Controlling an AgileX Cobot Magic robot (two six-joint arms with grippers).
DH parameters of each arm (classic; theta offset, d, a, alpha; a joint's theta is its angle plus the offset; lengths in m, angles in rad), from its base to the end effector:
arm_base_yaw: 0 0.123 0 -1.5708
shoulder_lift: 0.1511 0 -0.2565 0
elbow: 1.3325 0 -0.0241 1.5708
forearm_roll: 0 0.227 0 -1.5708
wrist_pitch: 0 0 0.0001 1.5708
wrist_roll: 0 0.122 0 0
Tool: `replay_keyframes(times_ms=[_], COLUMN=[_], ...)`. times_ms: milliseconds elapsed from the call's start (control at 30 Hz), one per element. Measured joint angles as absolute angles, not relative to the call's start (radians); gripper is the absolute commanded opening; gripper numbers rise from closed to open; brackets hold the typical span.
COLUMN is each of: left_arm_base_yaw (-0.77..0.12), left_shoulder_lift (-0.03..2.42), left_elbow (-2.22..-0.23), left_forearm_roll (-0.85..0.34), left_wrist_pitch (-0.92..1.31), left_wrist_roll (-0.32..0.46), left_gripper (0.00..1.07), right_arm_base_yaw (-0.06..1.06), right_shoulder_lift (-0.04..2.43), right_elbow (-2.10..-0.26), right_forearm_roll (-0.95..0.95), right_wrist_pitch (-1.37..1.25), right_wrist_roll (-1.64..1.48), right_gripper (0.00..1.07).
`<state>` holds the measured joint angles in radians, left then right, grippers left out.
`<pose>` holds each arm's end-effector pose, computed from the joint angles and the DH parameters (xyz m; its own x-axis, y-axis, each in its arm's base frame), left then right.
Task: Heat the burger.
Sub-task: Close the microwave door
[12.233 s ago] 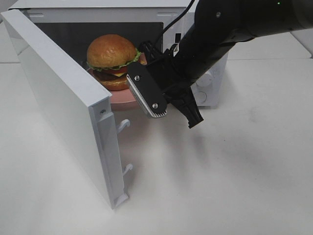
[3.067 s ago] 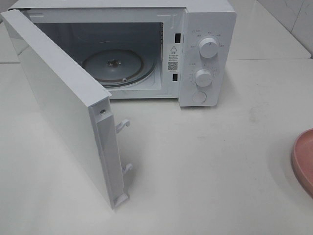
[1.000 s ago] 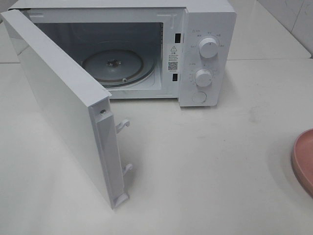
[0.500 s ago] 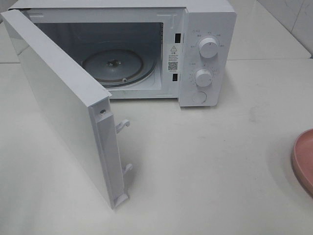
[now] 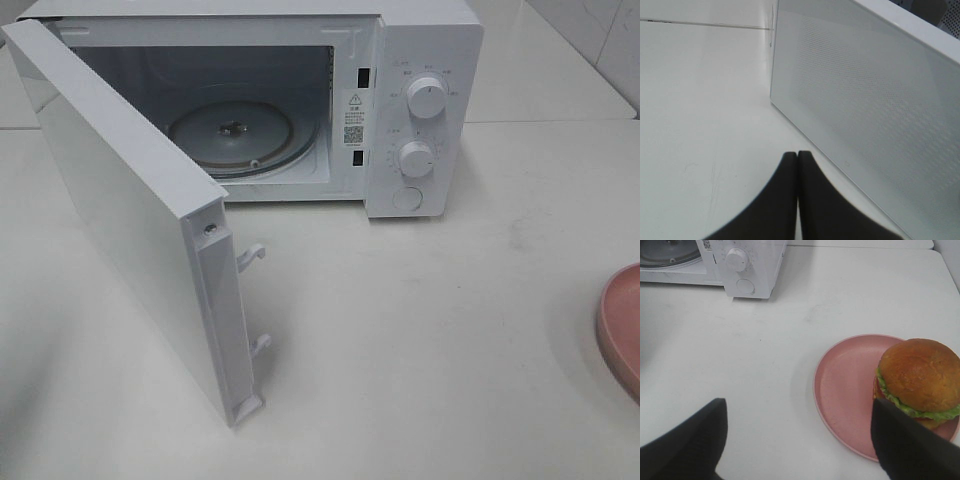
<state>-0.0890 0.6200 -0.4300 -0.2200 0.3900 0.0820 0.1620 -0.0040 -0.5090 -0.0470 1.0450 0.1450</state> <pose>0.1504 -0.0236 0.2457 -0.4800 -0.0789 -0.8737 0.1041 0.9838 -0.1460 0.0304 -0.0001 0.2562 -0.4362 0.0513 -0.8984 -0.0727 0.9931 0.0920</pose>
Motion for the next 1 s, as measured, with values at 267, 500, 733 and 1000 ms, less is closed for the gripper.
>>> replay_keyframes(times_ms=[267,500,733,1000], left_arm_base_yaw=[-0.089,-0.089,-0.089,-0.089], left_shoulder_lift=[0.739,0.871,1.067,1.289], left_elbow=[-0.310,-0.249,-0.232,-0.227], left_forearm_roll=[-0.245,-0.200,0.037,0.242], left_wrist_pitch=[0.036,-0.267,-0.541,-0.836], left_wrist_roll=[0.170,0.164,-0.019,-0.152], left_gripper=[0.00,0.00,0.00,0.00], right_arm_base_yaw=[0.162,0.162,0.162,0.162], right_shoulder_lift=[-0.004,-0.004,-0.004,-0.004], right_elbow=[-0.509,-0.509,-0.509,-0.509], right_forearm_roll=[-0.047,-0.047,-0.047,-0.047], right_wrist_pitch=[1.045,1.045,1.045,1.045], right_wrist_roll=[0.145,0.145,0.145,0.145], right_gripper=[0.76,0.75,0.75,0.75])
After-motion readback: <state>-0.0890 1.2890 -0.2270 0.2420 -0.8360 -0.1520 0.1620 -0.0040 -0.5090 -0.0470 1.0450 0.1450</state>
